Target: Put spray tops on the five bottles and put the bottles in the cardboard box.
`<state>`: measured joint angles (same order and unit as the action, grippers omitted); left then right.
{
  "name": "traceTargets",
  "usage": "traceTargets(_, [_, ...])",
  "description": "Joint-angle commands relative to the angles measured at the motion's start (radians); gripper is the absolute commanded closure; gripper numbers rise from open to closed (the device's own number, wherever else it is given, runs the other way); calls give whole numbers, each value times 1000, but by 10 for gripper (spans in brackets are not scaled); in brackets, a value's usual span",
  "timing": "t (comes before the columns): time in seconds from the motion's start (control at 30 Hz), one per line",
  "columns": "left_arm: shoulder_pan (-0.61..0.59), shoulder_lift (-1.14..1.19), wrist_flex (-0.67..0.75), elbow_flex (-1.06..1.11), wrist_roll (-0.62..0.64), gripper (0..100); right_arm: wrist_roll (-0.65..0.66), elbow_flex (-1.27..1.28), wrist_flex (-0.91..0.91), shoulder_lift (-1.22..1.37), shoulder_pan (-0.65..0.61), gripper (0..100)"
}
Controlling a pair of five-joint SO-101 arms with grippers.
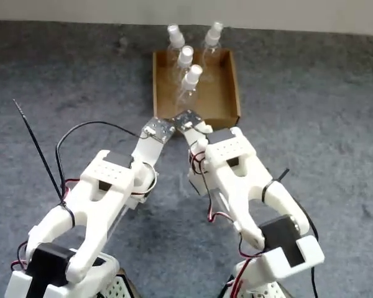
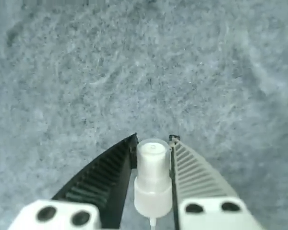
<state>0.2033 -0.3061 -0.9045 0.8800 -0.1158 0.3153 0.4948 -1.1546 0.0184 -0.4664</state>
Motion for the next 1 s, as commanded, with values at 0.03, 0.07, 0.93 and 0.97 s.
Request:
traceTargets(0.03, [4,-39,14,-7,2,996,8,-33,5,45,-2,672])
traceTargets(0.07, [4,-39,14,-7,2,996,8,-33,5,51,-2,684])
traceTargets(0.93, [-148,-194,8,-90,43,996,-123,-8,93,-472,-44,994])
traceTargets(0.97, [-159,-242,8,-94,69,996,-126,25,110,-503,-59,994])
